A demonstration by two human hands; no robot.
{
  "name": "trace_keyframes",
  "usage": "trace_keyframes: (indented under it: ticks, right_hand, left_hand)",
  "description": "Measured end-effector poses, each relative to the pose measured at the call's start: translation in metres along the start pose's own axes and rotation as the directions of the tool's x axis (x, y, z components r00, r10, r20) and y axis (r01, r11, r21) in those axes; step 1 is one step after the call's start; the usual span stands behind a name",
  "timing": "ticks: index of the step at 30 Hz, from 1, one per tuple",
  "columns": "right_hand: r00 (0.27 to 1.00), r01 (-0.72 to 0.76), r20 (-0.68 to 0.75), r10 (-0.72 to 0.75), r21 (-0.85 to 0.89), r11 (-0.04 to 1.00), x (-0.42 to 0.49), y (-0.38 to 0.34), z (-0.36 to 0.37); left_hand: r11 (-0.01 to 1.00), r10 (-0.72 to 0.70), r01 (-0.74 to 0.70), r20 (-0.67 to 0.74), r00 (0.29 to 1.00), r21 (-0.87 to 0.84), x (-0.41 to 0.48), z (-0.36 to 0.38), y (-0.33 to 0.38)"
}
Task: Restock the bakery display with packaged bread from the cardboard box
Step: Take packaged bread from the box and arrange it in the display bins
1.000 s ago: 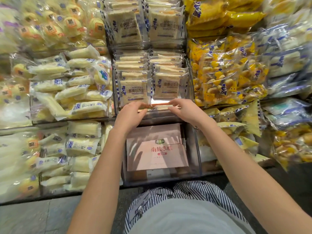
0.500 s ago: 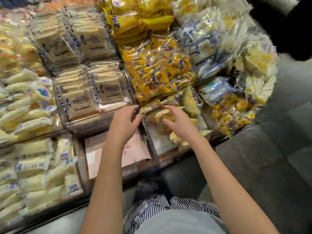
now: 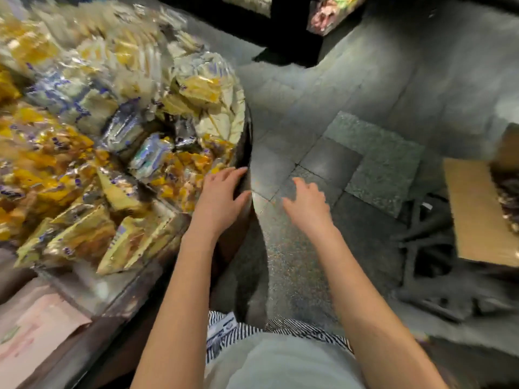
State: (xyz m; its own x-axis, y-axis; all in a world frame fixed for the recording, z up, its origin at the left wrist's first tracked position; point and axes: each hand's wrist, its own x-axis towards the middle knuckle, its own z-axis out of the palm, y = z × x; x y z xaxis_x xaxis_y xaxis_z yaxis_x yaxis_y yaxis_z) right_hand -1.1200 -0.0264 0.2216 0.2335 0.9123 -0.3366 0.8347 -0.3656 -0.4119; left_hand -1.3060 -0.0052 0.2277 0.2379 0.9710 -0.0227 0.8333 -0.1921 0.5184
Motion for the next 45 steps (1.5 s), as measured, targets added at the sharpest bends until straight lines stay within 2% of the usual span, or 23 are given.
trace_keyframes:
  ticks: [4,10,15,21,27,30,34,38,40,45]
  right_hand:
    - [0.975,-0.168,-0.13,0.183,0.117,0.979,0.002,0.07,-0.035]
    - [0.898,-0.385,-0.115,0.426,0.266,0.884,0.01,0.156,-0.068]
    - [0.8,-0.524,-0.099,0.592,0.368,0.768,0.034,0.232,-0.09]
    - [0.687,-0.662,0.003,0.726,0.415,0.624,0.089,0.322,-0.13]
    - [0.576,-0.687,-0.019,0.817,0.531,0.496,0.131,0.402,-0.179]
    - [0.507,-0.709,0.016,0.862,0.576,0.407,0.131,0.439,-0.19]
    - [0.41,-0.731,0.098,0.907,0.629,0.263,0.124,0.496,-0.191]
    - [0.35,-0.725,0.137,0.926,0.666,0.175,0.124,0.561,-0.205]
    - [0.34,-0.71,0.132,0.931,0.685,0.162,0.127,0.595,-0.219]
    - [0.309,-0.649,0.053,0.95,0.741,0.17,0.125,0.677,-0.263]
  left_hand:
    - [0.974,0.226,-0.226,0.093,0.97,-0.011,0.042,0.041,0.081]
    - [0.904,0.415,-0.427,0.296,0.86,-0.024,0.096,0.111,0.17]
    - [0.849,0.499,-0.526,0.415,0.761,-0.057,0.142,0.172,0.232]
    - [0.808,0.537,-0.578,0.544,0.644,-0.113,0.216,0.248,0.318]
    - [0.766,0.561,-0.627,0.623,0.546,-0.14,0.278,0.296,0.404]
    - [0.749,0.557,-0.648,0.661,0.503,-0.139,0.297,0.326,0.445]
    - [0.688,0.552,-0.709,0.744,0.376,-0.152,0.298,0.374,0.5]
    - [0.614,0.554,-0.772,0.785,0.276,-0.161,0.298,0.426,0.557]
    - [0.587,0.558,-0.794,0.789,0.257,-0.156,0.301,0.45,0.589]
    - [0.576,0.586,-0.801,0.767,0.263,-0.165,0.303,0.496,0.675]
